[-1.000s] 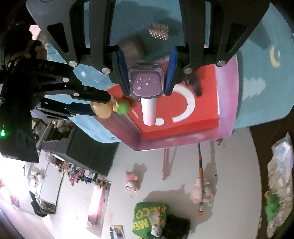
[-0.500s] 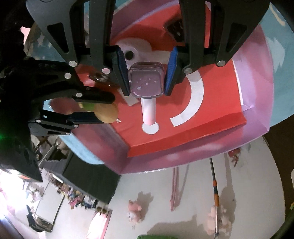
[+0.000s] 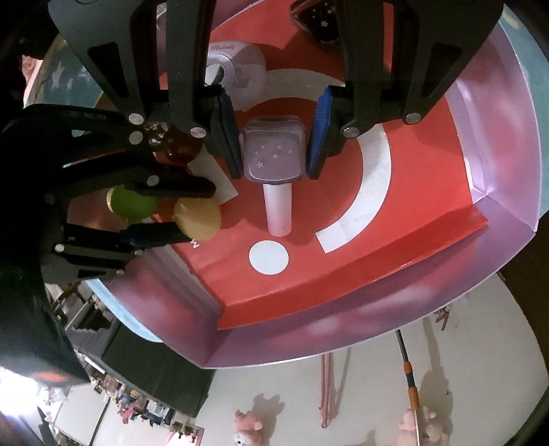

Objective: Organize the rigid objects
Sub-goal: 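Open the left tool releasing the nail polish while the right tool releases the sponge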

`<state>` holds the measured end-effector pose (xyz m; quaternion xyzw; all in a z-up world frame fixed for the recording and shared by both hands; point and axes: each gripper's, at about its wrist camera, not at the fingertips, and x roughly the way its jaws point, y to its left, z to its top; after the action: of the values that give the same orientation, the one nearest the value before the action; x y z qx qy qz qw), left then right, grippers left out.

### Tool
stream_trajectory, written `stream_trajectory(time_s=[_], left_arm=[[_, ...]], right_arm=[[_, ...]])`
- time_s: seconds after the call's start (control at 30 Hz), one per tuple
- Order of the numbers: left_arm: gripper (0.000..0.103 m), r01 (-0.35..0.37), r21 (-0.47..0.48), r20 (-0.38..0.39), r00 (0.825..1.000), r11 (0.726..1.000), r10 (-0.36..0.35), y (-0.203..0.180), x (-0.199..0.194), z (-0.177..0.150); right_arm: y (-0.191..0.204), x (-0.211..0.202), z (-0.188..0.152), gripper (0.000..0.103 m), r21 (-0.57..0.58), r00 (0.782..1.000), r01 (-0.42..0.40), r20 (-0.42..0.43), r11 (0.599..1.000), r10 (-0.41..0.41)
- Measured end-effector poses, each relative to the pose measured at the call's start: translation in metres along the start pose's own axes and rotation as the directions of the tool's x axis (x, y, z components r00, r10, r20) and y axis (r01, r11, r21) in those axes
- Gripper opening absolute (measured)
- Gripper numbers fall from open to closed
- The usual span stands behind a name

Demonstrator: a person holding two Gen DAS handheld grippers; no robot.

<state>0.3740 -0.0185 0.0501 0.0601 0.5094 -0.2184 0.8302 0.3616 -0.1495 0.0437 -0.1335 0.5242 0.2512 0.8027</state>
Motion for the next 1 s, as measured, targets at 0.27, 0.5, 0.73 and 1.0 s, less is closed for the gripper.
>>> stream_trajectory(time_s=[0.27,0.5,0.73,1.0], left_arm=[[0.035,-0.014,-0.001,-0.033,0.999,1.0,0.014,0.0,0.009,0.002],[0.035,-0.021,0.004,-0.036,0.999,1.0,0.021,0.0,0.012,0.005],[0.035,-0.024,0.001,-0.038,0.999,1.0,0.024,-0.005,0.009,0.003],[0.035,-0.024,-0.001,-0.041,0.999,1.0,0.024,-0.005,0.009,0.003]], right_arm=[[-0.004,-0.001,0.004,0.04,0.0,1.0,0.01,-0.012,1.0,-0.01],[0.0,0.0,0.007,0.04,-0.006,1.0,0.013,-0.021,1.0,-0.013],[0.002,0.004,0.008,0.04,-0.009,0.999,0.016,-0.034,1.0,-0.016],[0.001,0.004,0.007,0.04,-0.006,0.999,0.016,-0.035,1.0,-0.016]])
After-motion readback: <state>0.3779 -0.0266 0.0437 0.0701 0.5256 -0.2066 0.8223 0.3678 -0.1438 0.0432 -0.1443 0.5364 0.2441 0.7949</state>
